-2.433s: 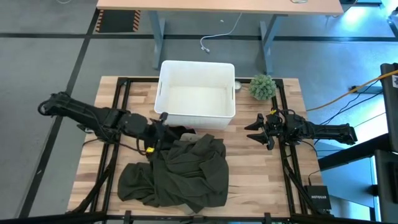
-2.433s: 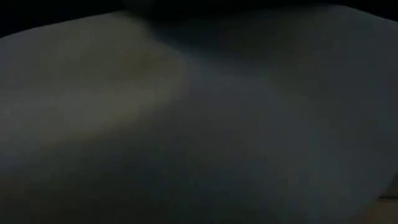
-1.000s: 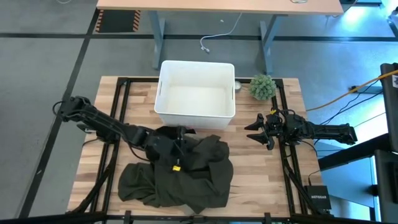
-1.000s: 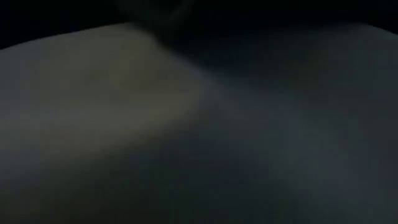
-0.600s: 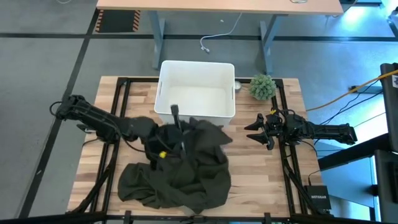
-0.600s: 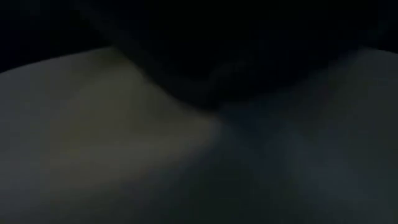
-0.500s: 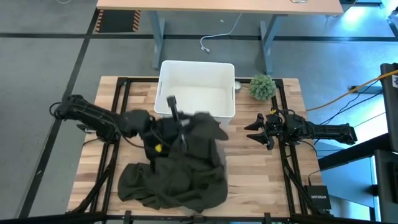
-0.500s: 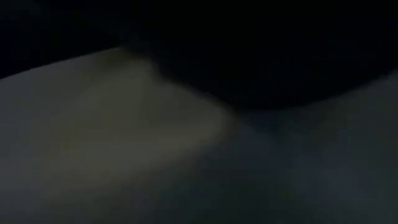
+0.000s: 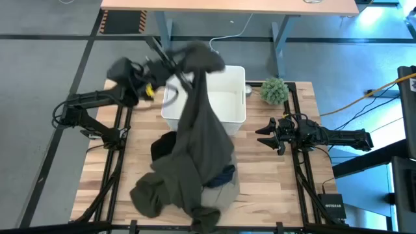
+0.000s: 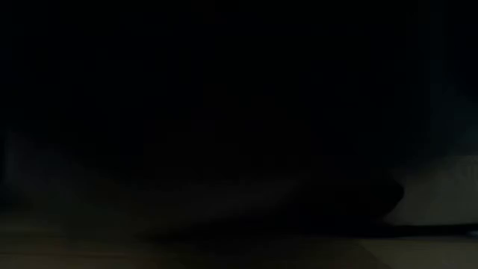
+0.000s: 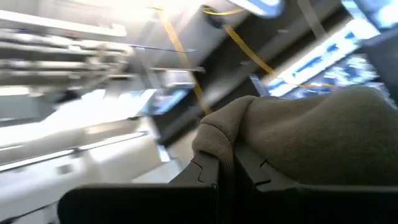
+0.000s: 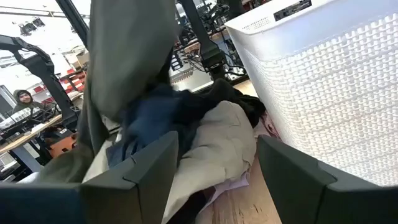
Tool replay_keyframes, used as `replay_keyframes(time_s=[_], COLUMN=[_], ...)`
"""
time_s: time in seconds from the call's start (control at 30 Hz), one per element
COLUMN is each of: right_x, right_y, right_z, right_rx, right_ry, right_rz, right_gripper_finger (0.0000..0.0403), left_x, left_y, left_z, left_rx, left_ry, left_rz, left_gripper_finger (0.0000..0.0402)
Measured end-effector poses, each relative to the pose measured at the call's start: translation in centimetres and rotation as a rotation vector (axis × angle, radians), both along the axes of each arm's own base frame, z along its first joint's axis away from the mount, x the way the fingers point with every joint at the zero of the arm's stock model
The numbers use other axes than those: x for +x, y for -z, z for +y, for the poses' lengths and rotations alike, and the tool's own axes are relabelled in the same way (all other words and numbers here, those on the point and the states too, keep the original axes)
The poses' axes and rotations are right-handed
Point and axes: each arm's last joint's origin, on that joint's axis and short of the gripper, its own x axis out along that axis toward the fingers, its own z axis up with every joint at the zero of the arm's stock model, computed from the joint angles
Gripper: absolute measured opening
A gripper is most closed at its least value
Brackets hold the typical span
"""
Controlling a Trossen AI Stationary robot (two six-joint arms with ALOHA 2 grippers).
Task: Sort clothes
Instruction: Put the green jacket into the white bin
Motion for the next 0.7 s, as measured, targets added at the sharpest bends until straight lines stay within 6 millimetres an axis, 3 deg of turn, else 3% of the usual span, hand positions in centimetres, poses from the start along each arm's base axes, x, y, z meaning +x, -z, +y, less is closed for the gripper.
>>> replay_keyframes(time_s=[0.13,0.27,0.53,0.7], right_x=[0.0,0.0,0.0,0.0], right_y=[0.0,0.0,0.0,0.0], right_z=[0.0,0.0,0.0,0.0], right_rx=[0.0,0.0,0.001,0.001], right_ry=[0.0,0.0,0.0,0.0], right_rz=[0.0,0.0,0.0,0.0], right_gripper_finger=[0.0237,0.0237,0.0237,0.0237], left_x=[-1.3,-1.2,2.6,3.4], left_y=[-1.1,-0.1,6.7,10.8], left_z=[2.9,4.9,8.1,8.5], left_rx=[0.017,-0.137,-0.465,-0.697], left_ry=[-0.081,-0.055,-0.085,-0.147], left_rz=[-0.035,0.004,0.403,0.612], left_gripper_finger=[0.0007,0.0019,0.0055,0.0104])
